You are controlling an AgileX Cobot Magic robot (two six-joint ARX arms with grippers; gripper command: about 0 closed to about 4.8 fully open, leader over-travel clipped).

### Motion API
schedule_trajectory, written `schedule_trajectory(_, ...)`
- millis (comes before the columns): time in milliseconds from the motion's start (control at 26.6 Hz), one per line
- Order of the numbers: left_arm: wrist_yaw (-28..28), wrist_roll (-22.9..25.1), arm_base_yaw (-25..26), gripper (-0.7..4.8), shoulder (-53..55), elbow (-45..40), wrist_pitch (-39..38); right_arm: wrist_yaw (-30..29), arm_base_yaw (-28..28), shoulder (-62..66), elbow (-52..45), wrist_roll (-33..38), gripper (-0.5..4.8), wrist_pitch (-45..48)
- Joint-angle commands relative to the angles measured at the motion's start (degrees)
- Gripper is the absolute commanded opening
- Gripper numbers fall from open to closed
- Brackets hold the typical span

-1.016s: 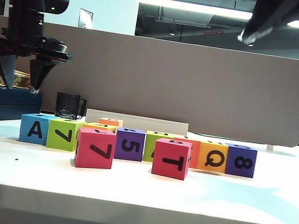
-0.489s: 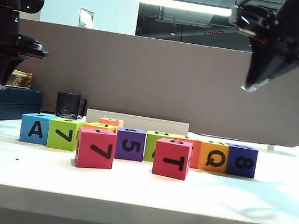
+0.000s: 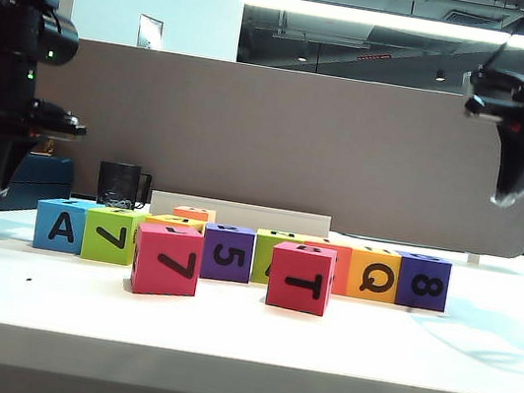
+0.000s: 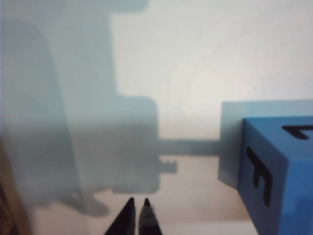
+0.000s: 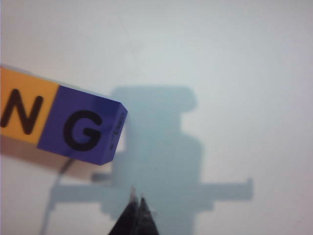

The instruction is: Select the appropriate blocks from the scattered letter blocks on the table and arrange them in a row to spell out "LEARNING".

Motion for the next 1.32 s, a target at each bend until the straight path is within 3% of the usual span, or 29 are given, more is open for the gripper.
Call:
schedule_trajectory(38,2.51,1.09,0.02,0.18,0.63,0.09,-0.52,-0.15,0.04,2.16,0.13,-0.04,-0.01,0.46)
schedule_trajectory(489,11.21,1.57,-0.39,-0.06,1.44,0.02,-0.85,-1.62,0.09,7.19,0.15,-0.04,-0.01,2.16)
schedule_trajectory(1318,16.26,2.93,-4.81,-0.06,2.95,0.02,-0.55,-1.64,0.07,7.19,0.15,-0.07,-0.01,2.56)
